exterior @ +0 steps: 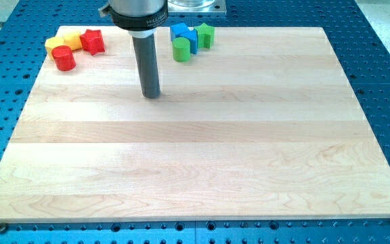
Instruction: Move your arm to the left of the cube
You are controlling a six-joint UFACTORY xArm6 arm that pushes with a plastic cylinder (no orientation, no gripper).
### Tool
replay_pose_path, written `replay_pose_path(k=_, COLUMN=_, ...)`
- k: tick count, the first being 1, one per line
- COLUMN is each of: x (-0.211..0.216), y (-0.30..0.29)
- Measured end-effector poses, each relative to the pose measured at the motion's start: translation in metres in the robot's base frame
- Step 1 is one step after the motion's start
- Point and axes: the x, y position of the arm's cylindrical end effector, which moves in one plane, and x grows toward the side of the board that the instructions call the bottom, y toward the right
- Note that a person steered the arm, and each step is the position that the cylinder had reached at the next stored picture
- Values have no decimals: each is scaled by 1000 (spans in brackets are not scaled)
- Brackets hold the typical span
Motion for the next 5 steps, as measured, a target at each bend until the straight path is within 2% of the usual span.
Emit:
replay_pose_path(k=3, x=3, y=1)
replay_pose_path(k=4, x=-37, y=-33)
replay_pose_path(k=5, x=-106, y=-61)
